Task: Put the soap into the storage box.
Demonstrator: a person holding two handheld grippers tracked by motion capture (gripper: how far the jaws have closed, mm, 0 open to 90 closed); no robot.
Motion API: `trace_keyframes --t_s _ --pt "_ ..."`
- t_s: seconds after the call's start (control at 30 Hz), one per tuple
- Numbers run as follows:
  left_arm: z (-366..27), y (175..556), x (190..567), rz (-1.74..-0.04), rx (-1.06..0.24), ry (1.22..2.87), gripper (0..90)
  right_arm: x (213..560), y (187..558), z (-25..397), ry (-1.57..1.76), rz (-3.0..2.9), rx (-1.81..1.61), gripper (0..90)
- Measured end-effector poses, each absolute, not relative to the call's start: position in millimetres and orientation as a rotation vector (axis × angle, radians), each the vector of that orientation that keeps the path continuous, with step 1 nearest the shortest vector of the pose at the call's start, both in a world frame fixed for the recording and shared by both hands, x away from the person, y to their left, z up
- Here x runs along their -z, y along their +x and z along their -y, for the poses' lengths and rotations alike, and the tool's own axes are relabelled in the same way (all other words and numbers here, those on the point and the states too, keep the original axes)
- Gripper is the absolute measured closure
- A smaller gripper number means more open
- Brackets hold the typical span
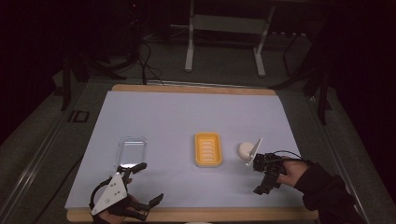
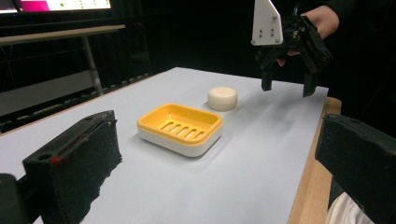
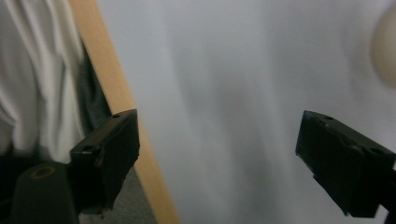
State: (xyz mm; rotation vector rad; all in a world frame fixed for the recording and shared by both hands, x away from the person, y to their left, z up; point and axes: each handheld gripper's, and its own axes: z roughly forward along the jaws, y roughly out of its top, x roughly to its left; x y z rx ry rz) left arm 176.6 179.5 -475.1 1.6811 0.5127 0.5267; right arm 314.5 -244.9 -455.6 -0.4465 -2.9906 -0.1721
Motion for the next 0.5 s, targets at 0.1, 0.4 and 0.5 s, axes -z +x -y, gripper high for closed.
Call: trace_keyframes --t_s 0.1,0.4,0.5 --pt "-180 177 475 -0.512 -0.527 1.683 0.1 456 317 246 -0.464 2.976 0.122 12.3" --pt "-179 177 475 -0.511 -0.521 1.684 0.1 462 324 254 -0.501 2.947 -0.061 10.4" --pt "-179 177 475 -0.511 -0.52 1.684 0.1 463 327 258 -0.508 2.941 -0.111 10.4"
